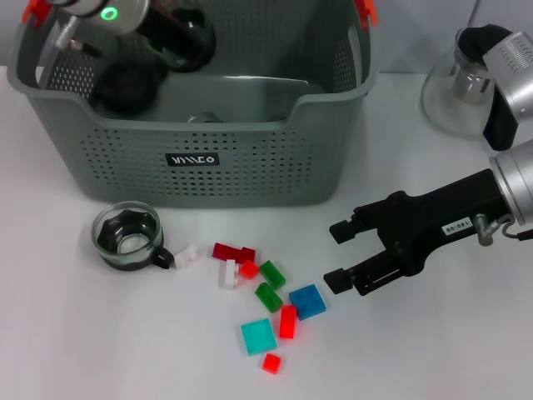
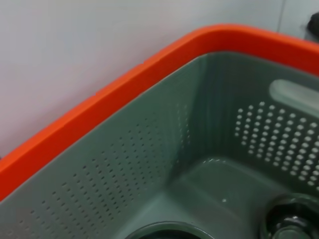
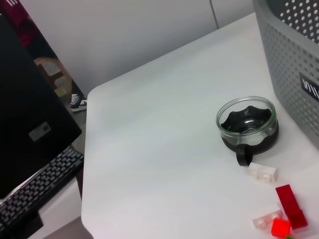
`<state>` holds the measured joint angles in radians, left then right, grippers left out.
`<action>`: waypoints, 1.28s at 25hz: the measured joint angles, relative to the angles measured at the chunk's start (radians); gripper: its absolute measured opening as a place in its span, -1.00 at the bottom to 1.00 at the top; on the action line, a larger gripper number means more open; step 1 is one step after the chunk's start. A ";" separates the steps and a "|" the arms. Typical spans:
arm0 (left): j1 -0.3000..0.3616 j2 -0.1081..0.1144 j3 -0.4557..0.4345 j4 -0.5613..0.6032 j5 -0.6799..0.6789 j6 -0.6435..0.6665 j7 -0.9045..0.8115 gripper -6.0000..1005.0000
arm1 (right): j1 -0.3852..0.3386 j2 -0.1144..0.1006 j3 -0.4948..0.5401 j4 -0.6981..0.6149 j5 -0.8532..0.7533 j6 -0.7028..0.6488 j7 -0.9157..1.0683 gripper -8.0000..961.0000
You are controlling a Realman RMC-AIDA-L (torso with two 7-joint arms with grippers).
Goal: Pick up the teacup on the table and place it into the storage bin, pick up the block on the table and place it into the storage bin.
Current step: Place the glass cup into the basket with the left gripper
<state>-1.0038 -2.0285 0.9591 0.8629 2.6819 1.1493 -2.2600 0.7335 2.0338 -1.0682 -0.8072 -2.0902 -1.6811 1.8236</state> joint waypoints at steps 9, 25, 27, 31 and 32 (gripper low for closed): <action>-0.032 -0.045 0.030 -0.076 0.104 -0.105 -0.003 -0.89 | -0.001 0.002 -0.001 0.000 -0.001 0.008 0.002 0.92; -0.036 -0.061 0.061 -0.126 0.119 -0.162 -0.011 -0.89 | -0.005 0.006 -0.003 0.000 -0.001 0.013 0.001 0.92; -0.033 -0.063 0.061 -0.123 0.119 -0.165 -0.011 -0.89 | -0.006 0.006 -0.003 0.000 -0.001 0.017 0.002 0.92; -0.032 -0.067 0.062 -0.121 0.119 -0.168 -0.006 -0.87 | -0.008 0.006 -0.003 0.000 -0.001 0.021 0.002 0.92; -0.032 -0.067 0.063 -0.121 0.119 -0.168 -0.006 -0.87 | -0.008 0.006 -0.003 0.000 -0.001 0.021 0.002 0.92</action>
<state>-1.0356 -2.0954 1.0220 0.7417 2.8011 0.9809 -2.2655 0.7255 2.0402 -1.0708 -0.8068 -2.0908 -1.6605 1.8255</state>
